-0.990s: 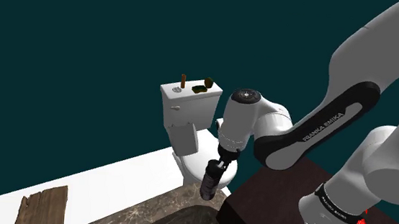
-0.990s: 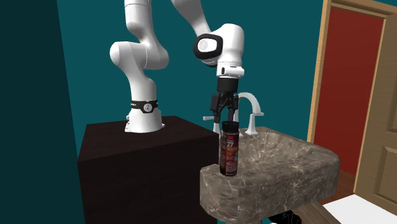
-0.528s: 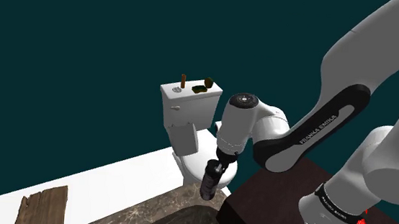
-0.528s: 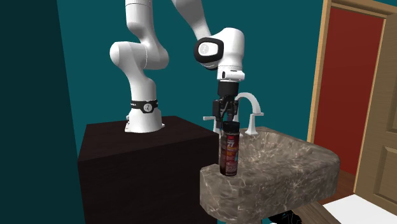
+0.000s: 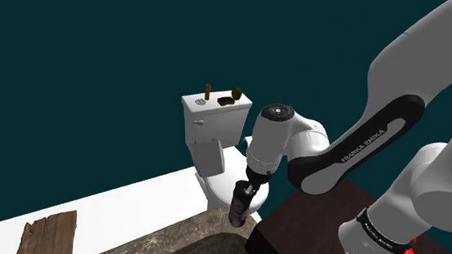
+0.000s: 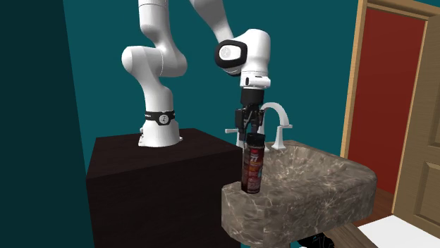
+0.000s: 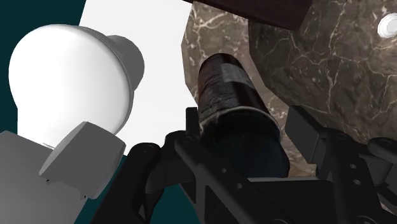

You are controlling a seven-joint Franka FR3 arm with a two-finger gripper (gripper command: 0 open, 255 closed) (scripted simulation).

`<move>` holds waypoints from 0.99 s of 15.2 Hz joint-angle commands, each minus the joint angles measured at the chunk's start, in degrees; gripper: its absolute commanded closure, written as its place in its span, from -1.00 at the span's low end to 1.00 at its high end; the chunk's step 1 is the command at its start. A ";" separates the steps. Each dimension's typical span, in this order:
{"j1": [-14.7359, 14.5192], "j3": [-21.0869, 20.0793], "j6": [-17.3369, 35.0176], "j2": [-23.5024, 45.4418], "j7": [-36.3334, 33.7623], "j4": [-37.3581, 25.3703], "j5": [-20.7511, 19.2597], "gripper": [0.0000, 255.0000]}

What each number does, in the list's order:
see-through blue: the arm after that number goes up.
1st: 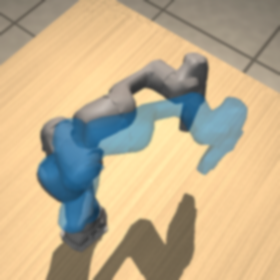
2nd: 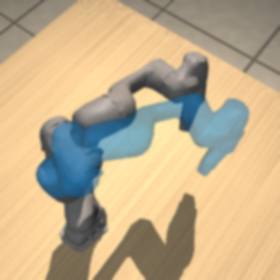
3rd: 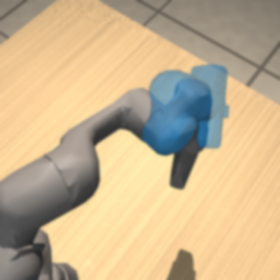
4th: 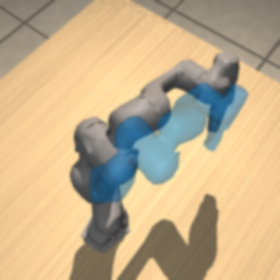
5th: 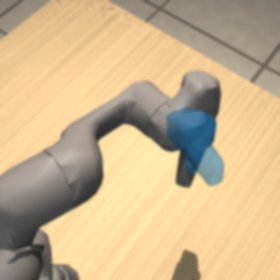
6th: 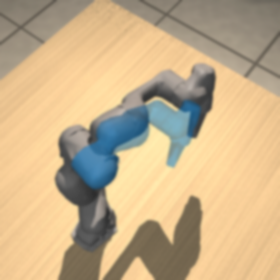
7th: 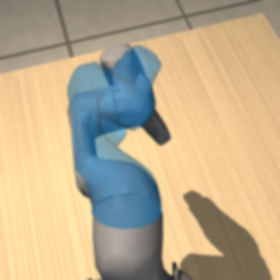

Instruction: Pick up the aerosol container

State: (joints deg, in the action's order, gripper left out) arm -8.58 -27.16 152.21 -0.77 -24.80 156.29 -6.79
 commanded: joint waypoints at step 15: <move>-2.94 1.32 -13.50 -13.18 8.35 -1.57 10.76 1.00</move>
